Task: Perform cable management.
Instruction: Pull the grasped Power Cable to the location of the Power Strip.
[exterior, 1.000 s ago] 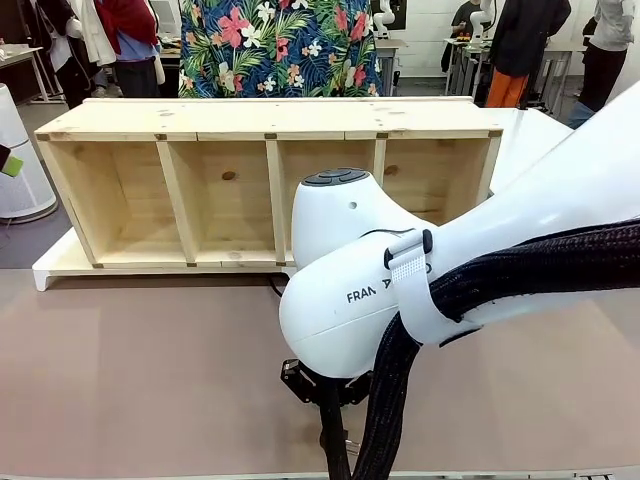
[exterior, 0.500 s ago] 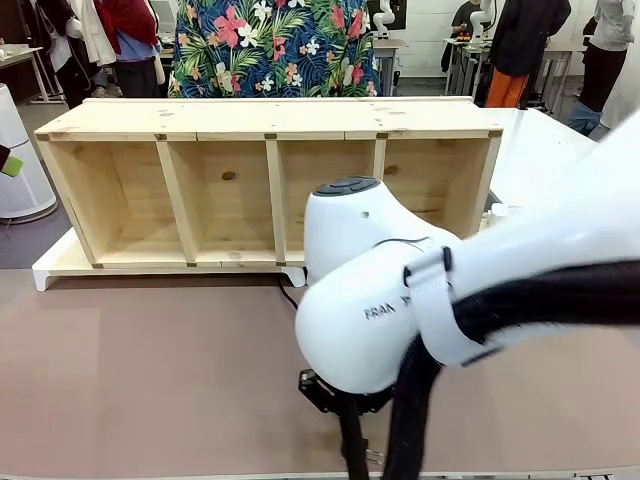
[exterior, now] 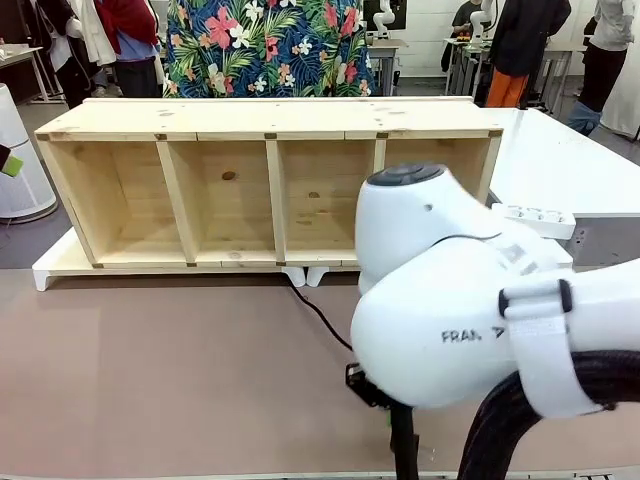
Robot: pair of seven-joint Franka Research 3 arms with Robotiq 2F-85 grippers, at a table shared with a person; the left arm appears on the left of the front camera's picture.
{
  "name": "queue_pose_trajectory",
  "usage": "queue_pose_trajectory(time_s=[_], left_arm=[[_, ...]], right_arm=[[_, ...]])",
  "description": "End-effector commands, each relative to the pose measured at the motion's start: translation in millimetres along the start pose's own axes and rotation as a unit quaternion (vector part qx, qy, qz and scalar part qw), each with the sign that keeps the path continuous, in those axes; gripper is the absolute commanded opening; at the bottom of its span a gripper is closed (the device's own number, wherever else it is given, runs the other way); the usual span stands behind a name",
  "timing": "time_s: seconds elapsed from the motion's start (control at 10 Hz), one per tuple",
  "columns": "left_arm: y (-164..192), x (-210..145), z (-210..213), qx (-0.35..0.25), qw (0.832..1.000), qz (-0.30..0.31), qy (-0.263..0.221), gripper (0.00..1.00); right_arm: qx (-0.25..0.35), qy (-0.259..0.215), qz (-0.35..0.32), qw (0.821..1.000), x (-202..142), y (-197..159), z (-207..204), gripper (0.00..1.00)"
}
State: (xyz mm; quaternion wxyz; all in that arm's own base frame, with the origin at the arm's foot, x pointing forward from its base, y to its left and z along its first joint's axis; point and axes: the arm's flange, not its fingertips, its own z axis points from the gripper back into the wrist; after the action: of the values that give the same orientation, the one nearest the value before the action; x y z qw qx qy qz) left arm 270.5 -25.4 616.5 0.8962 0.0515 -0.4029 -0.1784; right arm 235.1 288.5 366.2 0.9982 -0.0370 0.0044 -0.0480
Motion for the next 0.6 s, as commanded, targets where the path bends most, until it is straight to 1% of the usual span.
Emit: queue_pose_trajectory(time_s=[0.0,0.3,0.5], left_arm=[[0.0,1.6,-1.0,0.006,1.0,-0.001,-0.003,1.0],[0.0,1.6,-1.0,0.006,1.0,-0.001,-0.003,1.0],[0.0,1.6,-1.0,0.006,1.0,-0.001,-0.003,1.0]], right_arm=[[0.013,-0.003,-0.036,0.999,0.9,-64.2,-10.3,0.14],[0.046,-0.015,-0.107,0.993,31.1,-126.4,-2.6,0.14],[0.07,-0.027,-0.144,0.987,42.2,-166.9,2.3,0.14]])
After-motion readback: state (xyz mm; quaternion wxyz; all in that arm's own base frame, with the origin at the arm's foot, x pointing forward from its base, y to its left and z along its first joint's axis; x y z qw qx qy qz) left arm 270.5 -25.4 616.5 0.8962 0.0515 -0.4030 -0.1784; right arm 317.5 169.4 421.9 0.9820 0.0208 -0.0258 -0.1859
